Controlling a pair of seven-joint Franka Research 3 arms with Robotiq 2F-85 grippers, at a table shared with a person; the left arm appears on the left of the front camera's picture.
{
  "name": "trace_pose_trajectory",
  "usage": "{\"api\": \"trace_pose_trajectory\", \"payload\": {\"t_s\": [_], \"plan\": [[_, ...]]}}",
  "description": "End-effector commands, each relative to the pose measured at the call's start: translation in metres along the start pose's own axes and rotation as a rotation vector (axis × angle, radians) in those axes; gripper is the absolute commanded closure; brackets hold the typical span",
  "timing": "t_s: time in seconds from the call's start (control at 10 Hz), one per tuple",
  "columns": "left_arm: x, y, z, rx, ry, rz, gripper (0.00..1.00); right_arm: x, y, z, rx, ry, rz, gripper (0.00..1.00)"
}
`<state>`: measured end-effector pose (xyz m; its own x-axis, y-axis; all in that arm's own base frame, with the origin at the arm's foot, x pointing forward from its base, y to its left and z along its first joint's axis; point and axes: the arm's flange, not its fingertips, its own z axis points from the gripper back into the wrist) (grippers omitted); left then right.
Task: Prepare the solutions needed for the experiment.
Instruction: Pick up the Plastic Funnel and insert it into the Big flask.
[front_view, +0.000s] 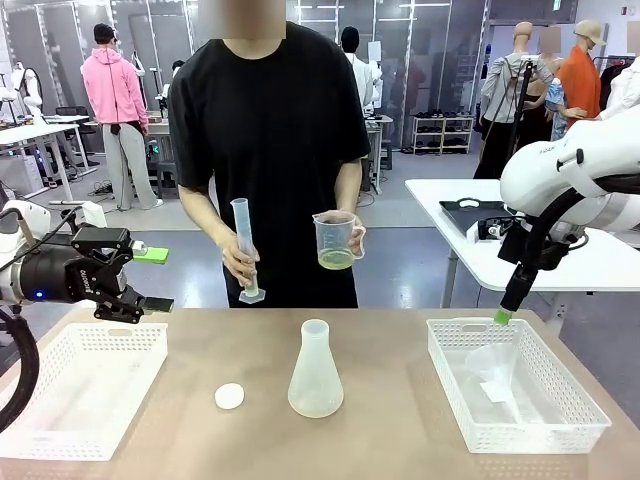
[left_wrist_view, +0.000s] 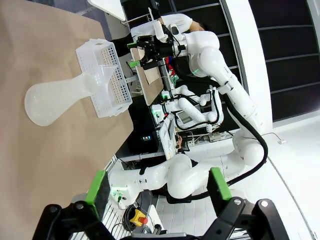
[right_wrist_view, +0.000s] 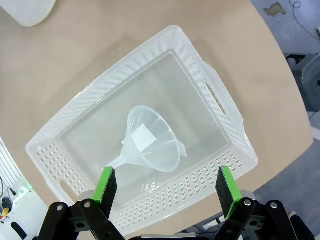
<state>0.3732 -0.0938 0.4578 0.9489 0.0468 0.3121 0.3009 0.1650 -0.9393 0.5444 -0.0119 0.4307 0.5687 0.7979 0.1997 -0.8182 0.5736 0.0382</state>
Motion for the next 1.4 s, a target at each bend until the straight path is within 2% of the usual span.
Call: {"api": "trace_pose_trajectory", "payload": {"t_s": [0.0, 0.2, 0.4, 1.3], "plan": [[0.000, -0.001, -0.001, -0.015, 0.003, -0.001, 0.00, 0.000, 0.000, 0.000, 0.000, 0.000, 0.000, 0.00], [0.000, -0.001, -0.001, -0.015, 0.003, -0.001, 0.00, 0.005, 0.001, -0.010, 0.059, 0.093, 0.171, 0.00], [0.000, -0.001, -0.001, -0.015, 0.003, -0.001, 0.00, 0.008, 0.007, -0.018, 0.097, 0.120, 0.304, 0.00], [0.000, -0.001, -0.001, -0.015, 0.003, -0.001, 0.00, 0.000, 0.013, -0.075, 0.281, 0.157, 0.381, 0.00]]}}
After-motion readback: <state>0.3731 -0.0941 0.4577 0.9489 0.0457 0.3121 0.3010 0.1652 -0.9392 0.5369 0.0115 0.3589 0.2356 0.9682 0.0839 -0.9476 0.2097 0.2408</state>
